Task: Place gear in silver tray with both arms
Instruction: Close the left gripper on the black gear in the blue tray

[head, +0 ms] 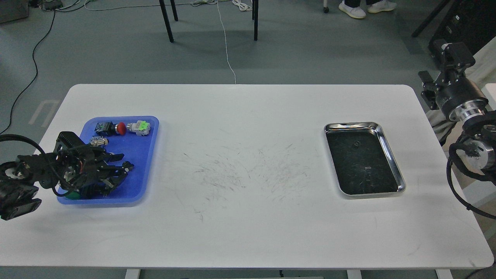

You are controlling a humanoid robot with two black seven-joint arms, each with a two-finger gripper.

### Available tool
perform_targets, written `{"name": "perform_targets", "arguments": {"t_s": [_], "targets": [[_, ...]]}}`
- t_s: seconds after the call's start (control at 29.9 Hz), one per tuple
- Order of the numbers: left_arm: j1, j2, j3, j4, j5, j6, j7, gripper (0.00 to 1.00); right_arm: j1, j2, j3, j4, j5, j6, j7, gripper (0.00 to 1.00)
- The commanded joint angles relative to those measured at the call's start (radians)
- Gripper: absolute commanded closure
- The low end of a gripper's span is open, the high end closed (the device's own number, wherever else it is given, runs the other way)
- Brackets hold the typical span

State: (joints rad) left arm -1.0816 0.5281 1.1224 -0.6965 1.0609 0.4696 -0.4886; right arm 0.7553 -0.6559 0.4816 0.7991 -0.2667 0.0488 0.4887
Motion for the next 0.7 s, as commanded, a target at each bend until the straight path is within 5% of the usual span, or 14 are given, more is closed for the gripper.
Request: {"name": "perform_targets", "arguments": {"t_s": [0.0,0.67], "targets": [[0.005,0.000,0.001,0.000,0.002,0.000,0.000,0.69,-0.001,0.001,0.000,0.000,0.000,0.000,0.000,0.05],[-0.043,0.045,-0.039,-0.017,-0.012,-0.005,0.000,0.81,-0.001,0.001,0.000,0.000,-0.003,0.000,0.000,0.05]]}}
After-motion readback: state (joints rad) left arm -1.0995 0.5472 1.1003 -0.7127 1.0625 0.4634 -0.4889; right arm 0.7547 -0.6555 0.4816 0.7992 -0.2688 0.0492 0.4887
